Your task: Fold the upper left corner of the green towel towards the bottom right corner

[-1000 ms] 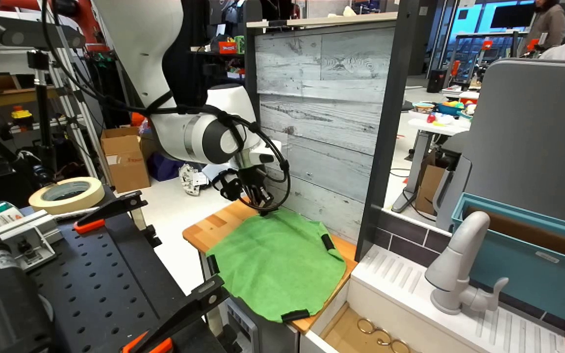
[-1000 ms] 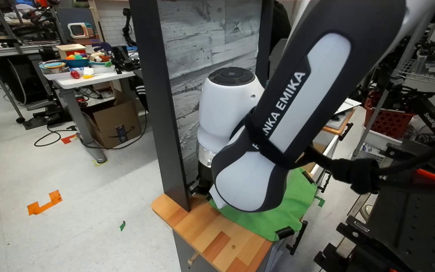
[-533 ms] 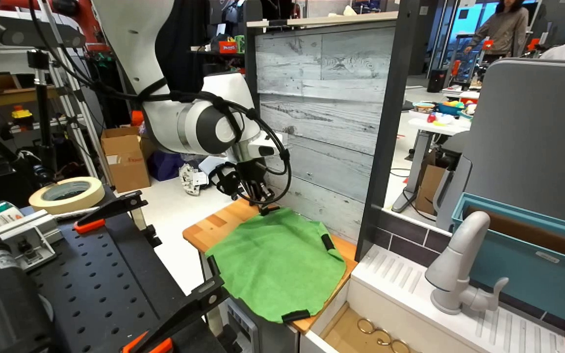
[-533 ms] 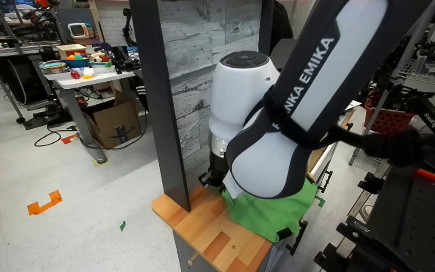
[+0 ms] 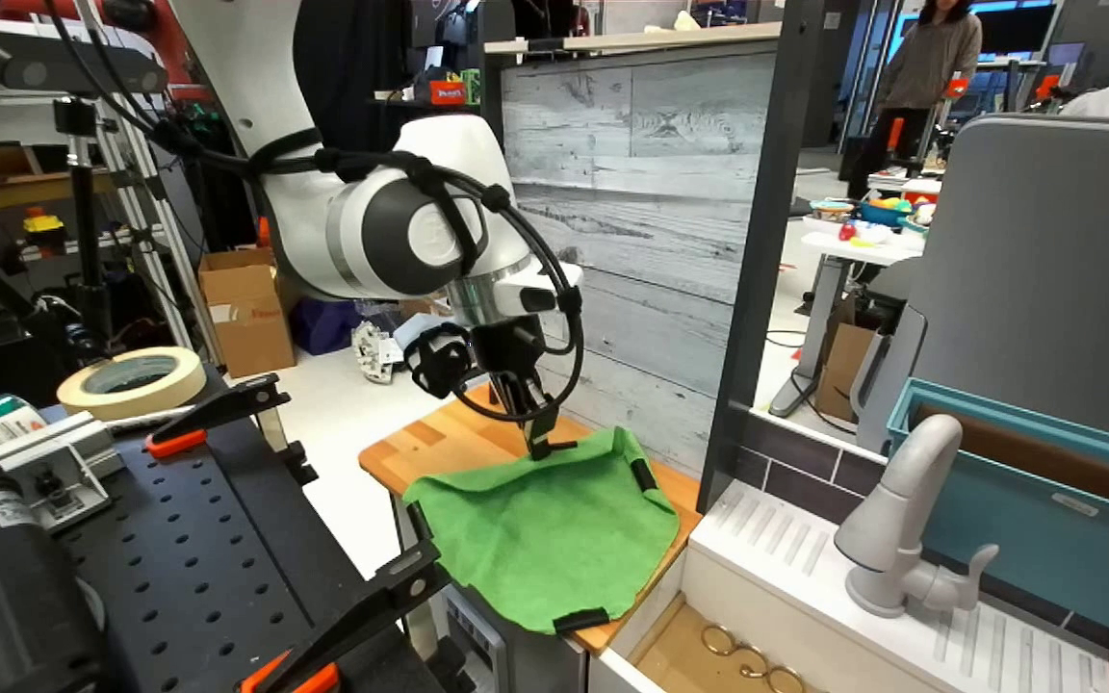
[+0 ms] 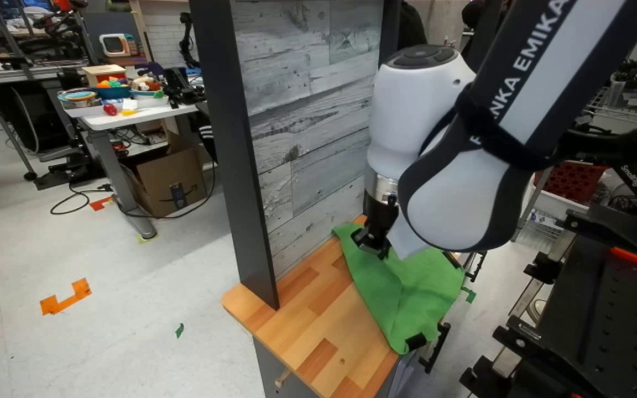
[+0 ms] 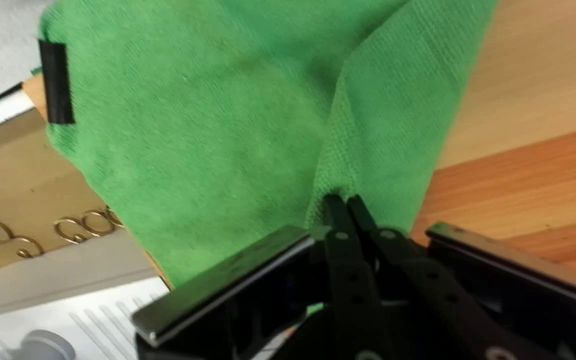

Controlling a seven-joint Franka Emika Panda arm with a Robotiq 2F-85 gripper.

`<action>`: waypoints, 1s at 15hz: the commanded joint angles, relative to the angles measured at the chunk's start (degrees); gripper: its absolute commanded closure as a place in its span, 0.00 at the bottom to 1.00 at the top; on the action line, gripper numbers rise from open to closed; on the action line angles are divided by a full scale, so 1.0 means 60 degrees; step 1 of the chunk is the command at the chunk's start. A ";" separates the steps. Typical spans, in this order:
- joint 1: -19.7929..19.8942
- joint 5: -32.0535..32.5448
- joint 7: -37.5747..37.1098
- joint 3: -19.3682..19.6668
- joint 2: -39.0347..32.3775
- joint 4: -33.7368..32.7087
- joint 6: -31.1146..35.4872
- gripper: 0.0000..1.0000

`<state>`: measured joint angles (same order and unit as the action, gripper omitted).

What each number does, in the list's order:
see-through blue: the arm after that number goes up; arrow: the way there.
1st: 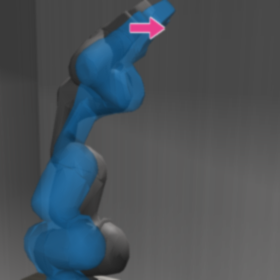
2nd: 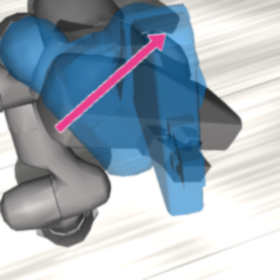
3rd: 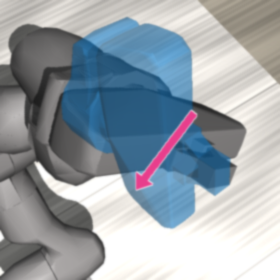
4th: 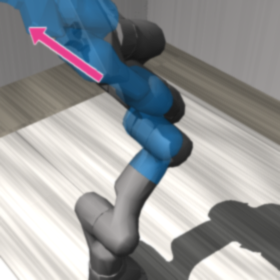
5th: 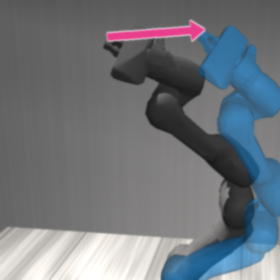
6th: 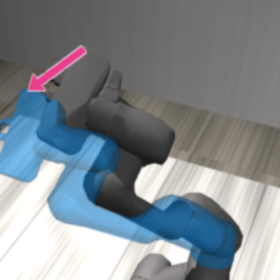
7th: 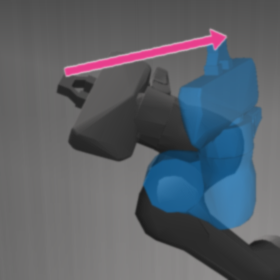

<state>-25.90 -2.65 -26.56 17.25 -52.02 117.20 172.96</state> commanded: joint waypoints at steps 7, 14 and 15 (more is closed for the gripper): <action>0.0225 -0.0825 -0.0284 0.0147 -0.0684 0.0261 -0.0233 0.71; -0.0238 -0.0806 -0.0375 0.0511 -0.0193 0.0729 -0.0360 0.23; -0.0449 -0.0783 -0.0421 0.0684 0.0033 0.0937 -0.0359 0.16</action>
<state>-25.03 -6.23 -28.50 18.63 -55.82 119.74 172.73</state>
